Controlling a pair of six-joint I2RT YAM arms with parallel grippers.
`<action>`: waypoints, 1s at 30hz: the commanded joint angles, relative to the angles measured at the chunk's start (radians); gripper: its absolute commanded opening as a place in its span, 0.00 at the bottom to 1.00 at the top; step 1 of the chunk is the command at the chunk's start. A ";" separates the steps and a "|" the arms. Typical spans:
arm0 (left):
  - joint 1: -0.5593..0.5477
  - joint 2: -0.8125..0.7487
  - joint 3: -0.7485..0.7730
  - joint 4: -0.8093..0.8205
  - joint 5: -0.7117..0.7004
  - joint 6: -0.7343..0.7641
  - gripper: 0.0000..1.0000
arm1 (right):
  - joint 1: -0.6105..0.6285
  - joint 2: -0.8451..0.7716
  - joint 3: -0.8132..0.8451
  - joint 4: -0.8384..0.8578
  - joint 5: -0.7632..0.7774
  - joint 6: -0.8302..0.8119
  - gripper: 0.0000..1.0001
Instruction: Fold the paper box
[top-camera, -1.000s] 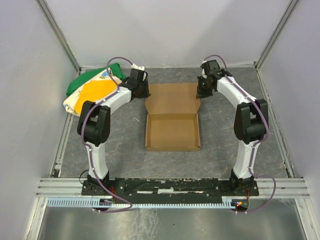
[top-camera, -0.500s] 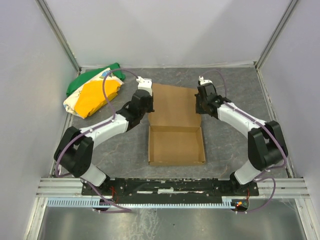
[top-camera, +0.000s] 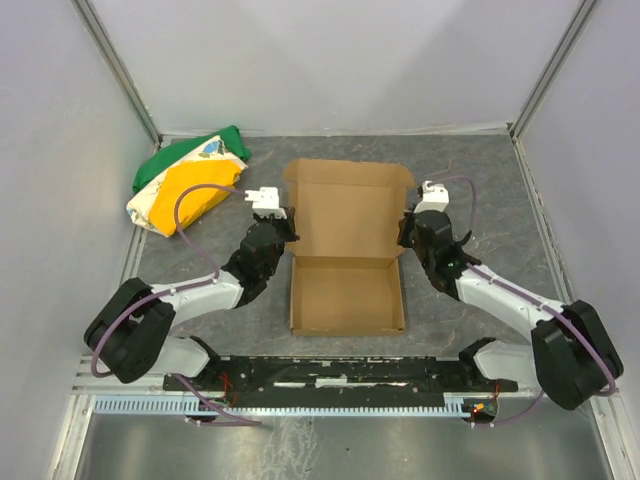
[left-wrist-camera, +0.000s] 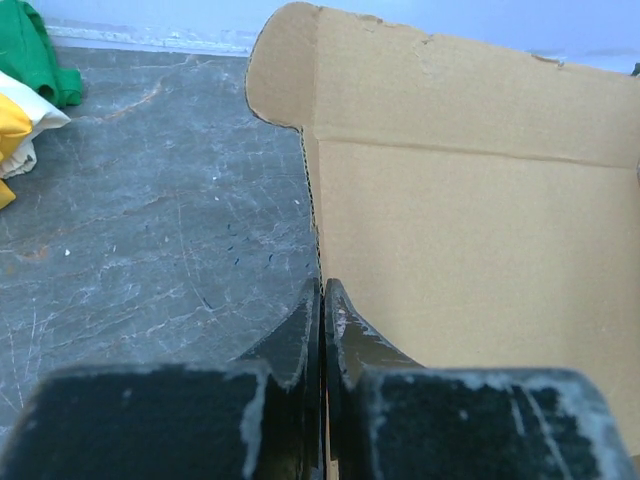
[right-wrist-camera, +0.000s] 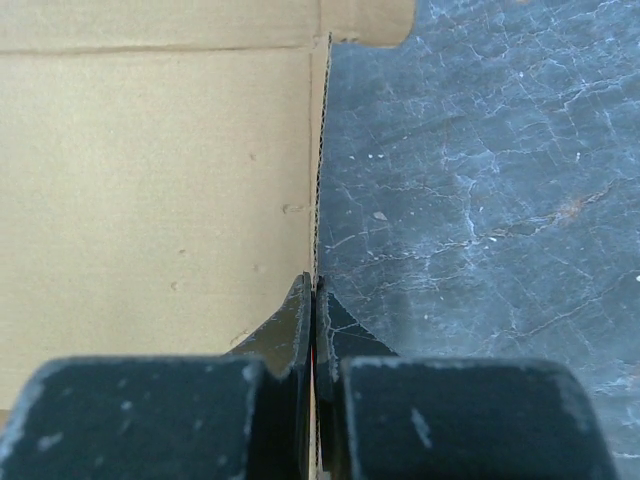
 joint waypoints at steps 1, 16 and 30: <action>-0.015 -0.007 -0.124 0.469 -0.049 0.103 0.03 | 0.000 -0.081 -0.114 0.249 -0.009 0.043 0.02; -0.082 0.136 -0.330 1.080 -0.034 0.368 0.03 | 0.002 -0.515 -0.258 -0.035 -0.115 0.074 0.39; -0.081 0.229 -0.216 1.080 0.237 0.549 0.03 | 0.002 -0.428 0.218 -0.520 -0.192 -0.203 0.73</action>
